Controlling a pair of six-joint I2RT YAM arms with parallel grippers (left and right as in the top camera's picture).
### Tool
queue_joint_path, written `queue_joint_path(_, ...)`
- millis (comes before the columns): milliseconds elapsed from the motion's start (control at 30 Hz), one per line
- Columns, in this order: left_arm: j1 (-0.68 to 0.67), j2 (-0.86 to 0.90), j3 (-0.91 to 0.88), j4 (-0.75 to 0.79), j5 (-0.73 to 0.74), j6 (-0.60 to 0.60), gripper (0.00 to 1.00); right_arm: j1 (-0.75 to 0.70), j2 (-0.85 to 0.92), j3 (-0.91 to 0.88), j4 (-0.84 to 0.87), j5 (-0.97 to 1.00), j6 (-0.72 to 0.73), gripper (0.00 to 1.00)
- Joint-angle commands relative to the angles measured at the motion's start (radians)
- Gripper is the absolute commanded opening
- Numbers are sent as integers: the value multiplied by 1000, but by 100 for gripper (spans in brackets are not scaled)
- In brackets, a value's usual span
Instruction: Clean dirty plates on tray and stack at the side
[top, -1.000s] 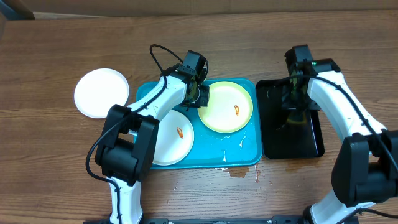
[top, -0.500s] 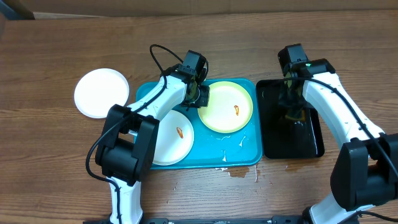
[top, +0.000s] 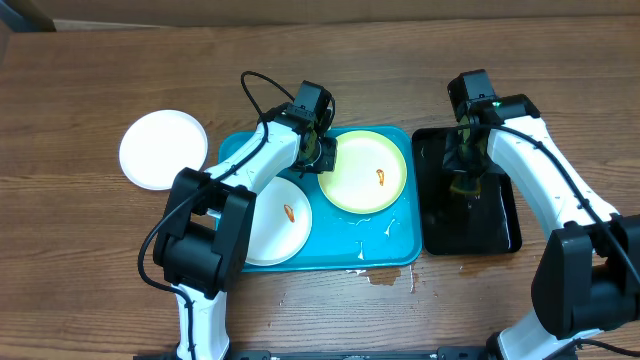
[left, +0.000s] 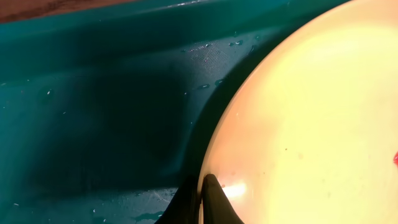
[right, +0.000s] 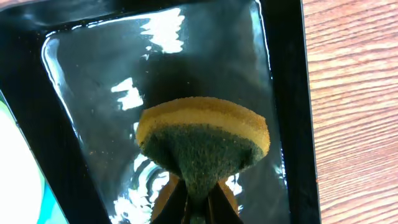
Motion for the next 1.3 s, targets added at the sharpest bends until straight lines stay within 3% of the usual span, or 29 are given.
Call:
queue_joint_path(0, -7, 16, -4, -3, -7, 11, 4, -7, -32, 29, 2, 31, -26, 4)
queue_joint_path(267, -7, 16, -4, -3, -7, 11, 4, 1, -32, 33, 9, -44, -19, 4)
queue_joint_path(600, -7, 16, -4, 0, -7, 11, 4, 51, -32, 90, 88, -518, -22, 4)
queue_joint_path(733, -7, 16, -4, 0, -7, 11, 4, 133, -29, 90, 141, -414, -22, 4)
queue_joint_path(1033, -7, 16, -4, 0, -7, 11, 4, 310, 21, 90, 180, 27, -23, 4)
queue_joint_path(1267, -7, 16, -4, 0, -7, 11, 4, 328, 77, 89, 198, 73, -23, 4)
